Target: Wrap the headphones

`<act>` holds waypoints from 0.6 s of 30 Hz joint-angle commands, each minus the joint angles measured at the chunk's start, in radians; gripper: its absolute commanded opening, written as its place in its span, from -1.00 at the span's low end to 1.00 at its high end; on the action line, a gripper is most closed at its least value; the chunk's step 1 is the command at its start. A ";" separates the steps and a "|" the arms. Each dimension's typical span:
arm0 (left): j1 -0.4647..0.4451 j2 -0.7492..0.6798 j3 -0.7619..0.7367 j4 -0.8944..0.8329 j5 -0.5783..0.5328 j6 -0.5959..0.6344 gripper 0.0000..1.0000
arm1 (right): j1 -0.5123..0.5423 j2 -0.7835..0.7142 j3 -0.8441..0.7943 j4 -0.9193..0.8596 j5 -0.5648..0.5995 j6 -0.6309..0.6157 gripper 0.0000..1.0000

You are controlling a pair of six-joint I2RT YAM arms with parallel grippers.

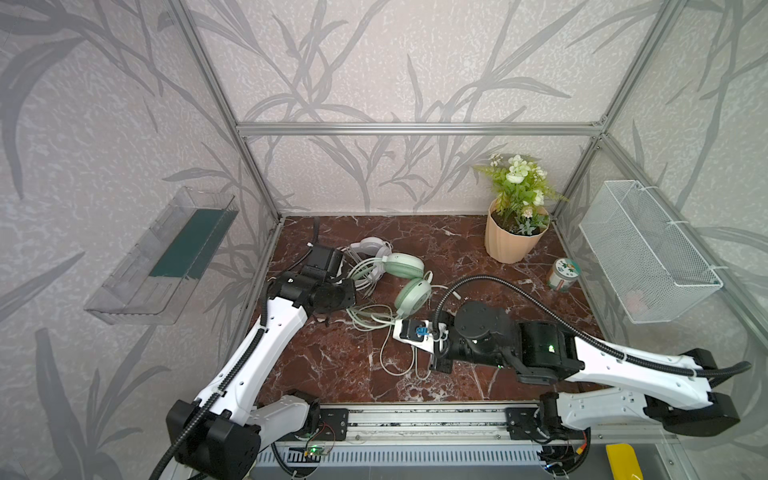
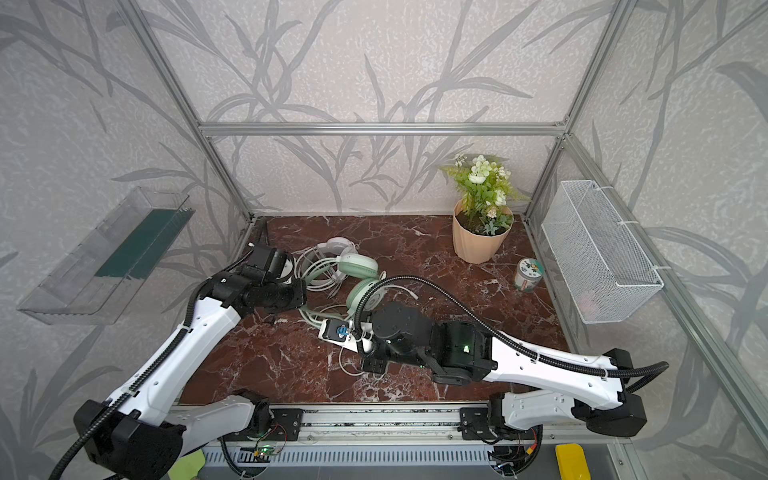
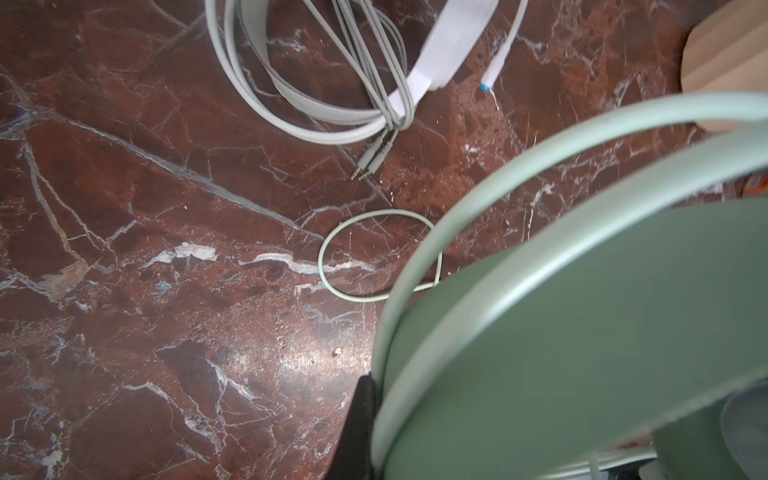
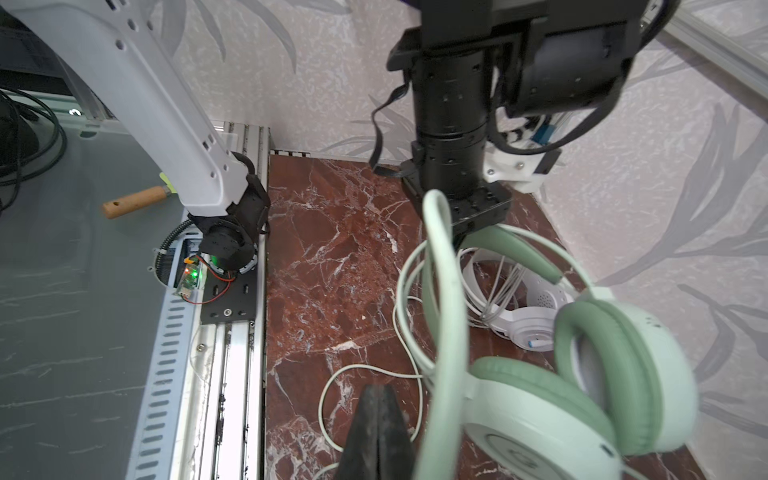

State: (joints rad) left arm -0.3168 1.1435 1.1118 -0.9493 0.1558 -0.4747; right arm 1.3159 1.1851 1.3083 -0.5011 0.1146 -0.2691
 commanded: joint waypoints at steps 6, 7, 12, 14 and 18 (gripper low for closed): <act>-0.087 -0.153 -0.057 0.017 0.087 0.135 -1.00 | -0.158 0.004 0.097 -0.163 -0.040 -0.096 -1.00; -0.102 -0.158 -0.059 0.012 0.095 0.141 -1.00 | -0.161 0.009 0.106 -0.169 -0.038 -0.103 -1.00; -0.151 -0.189 -0.078 0.014 0.168 0.152 -1.00 | -0.224 0.008 0.105 -0.168 0.004 -0.131 -1.00; -0.173 -0.194 -0.082 0.013 0.182 0.158 -1.00 | -0.243 0.005 0.111 -0.166 0.004 -0.140 -1.00; -0.214 -0.204 -0.087 0.014 0.220 0.173 -1.00 | -0.271 0.010 0.111 -0.159 0.021 -0.172 -1.00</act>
State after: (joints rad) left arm -0.5087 0.9699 1.0245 -0.9661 0.2878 -0.3279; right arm 1.0603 1.1954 1.3941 -0.6586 0.1139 -0.4023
